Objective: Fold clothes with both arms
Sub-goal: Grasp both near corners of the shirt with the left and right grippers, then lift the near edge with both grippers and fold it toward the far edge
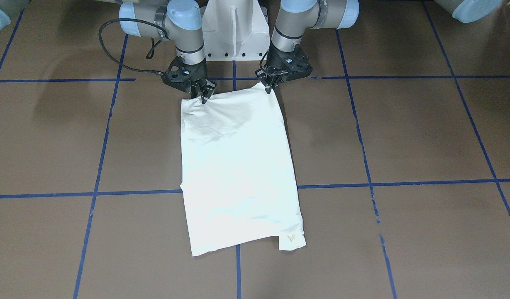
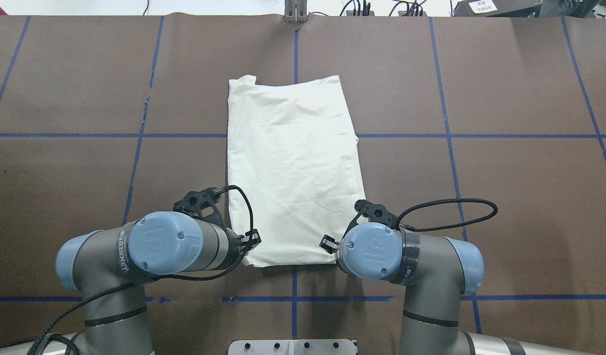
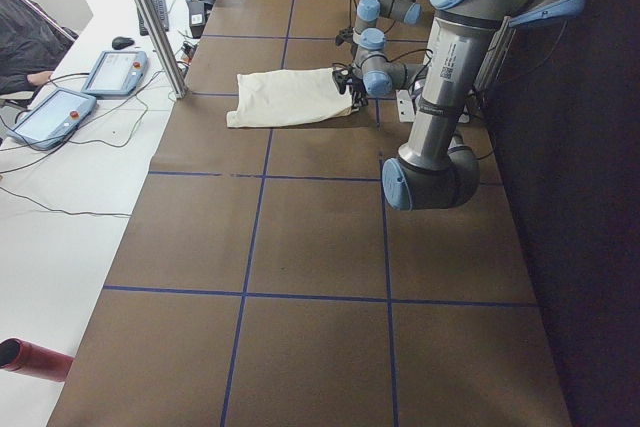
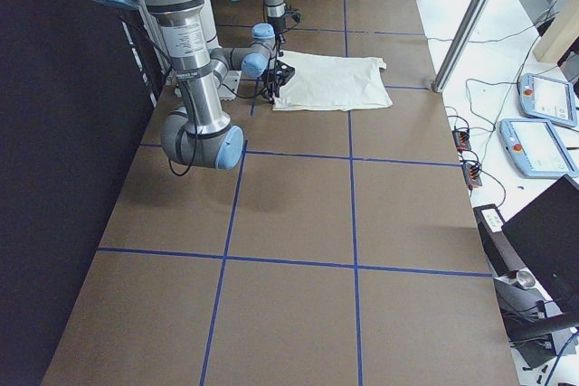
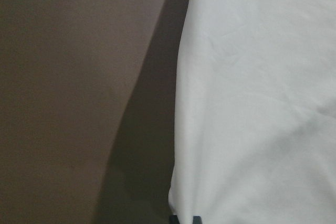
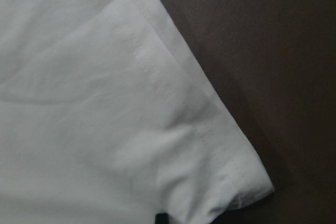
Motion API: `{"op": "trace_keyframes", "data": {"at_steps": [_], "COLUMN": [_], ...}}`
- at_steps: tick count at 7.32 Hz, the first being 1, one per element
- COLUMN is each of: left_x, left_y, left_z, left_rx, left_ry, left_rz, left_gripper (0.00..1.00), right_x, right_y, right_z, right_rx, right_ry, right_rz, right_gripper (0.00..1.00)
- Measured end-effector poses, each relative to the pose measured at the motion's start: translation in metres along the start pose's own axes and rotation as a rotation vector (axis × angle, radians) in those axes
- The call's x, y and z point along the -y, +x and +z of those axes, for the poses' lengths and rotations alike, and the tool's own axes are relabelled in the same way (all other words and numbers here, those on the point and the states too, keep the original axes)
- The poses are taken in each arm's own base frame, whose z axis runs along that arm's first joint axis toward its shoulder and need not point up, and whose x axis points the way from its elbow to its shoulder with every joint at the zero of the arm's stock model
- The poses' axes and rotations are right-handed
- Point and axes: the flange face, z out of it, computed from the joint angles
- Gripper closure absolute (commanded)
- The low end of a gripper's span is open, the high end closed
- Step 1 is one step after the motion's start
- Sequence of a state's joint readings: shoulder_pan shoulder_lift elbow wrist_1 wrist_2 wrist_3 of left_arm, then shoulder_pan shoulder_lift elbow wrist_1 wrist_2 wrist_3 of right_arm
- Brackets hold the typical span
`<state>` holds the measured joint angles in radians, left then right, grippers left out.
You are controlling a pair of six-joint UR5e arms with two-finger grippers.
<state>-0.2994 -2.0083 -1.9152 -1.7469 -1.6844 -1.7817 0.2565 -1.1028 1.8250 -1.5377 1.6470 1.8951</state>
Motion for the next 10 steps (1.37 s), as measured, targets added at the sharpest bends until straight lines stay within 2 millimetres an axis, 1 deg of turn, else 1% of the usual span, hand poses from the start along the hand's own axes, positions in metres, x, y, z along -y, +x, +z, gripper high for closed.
{"op": "trace_keyframes", "data": {"at_steps": [2, 3, 4, 5, 6, 7, 9, 10], "left_x": [0.000, 0.000, -0.001, -0.002, -0.012, -0.033, -0.072, -0.084], "left_y": [0.000, 0.001, 0.002, 0.003, 0.002, -0.008, -0.042, -0.050], "left_z": [0.003, 0.002, -0.001, -0.005, -0.011, -0.019, -0.047, -0.057], "left_rx": [0.004, -0.002, -0.015, -0.028, -0.040, -0.046, -0.056, -0.063], "left_ry": [0.001, -0.001, -0.003, -0.006, -0.020, -0.053, -0.109, -0.128], "left_rz": [-0.001, 0.000, 0.002, 0.004, 0.014, 0.036, 0.082, 0.096], "left_gripper": [1.00, 1.00, 1.00, 1.00, 1.00, 1.00, 1.00, 1.00], "right_x": [0.004, 0.007, 0.009, 0.012, 0.012, 0.006, -0.024, -0.034], "right_y": [-0.003, -0.005, -0.007, -0.005, 0.005, 0.019, 0.048, 0.052], "right_z": [-0.005, -0.013, -0.030, -0.048, -0.061, -0.074, -0.102, -0.108], "right_rx": [0.009, 0.026, 0.056, 0.086, 0.103, 0.116, 0.145, 0.153], "right_ry": [0.000, -0.002, -0.006, -0.016, -0.035, -0.061, -0.131, -0.151], "right_rz": [0.001, 0.003, 0.005, 0.006, 0.003, -0.009, -0.058, -0.074], "right_gripper": [1.00, 1.00, 1.00, 1.00, 1.00, 1.00, 1.00, 1.00]}}
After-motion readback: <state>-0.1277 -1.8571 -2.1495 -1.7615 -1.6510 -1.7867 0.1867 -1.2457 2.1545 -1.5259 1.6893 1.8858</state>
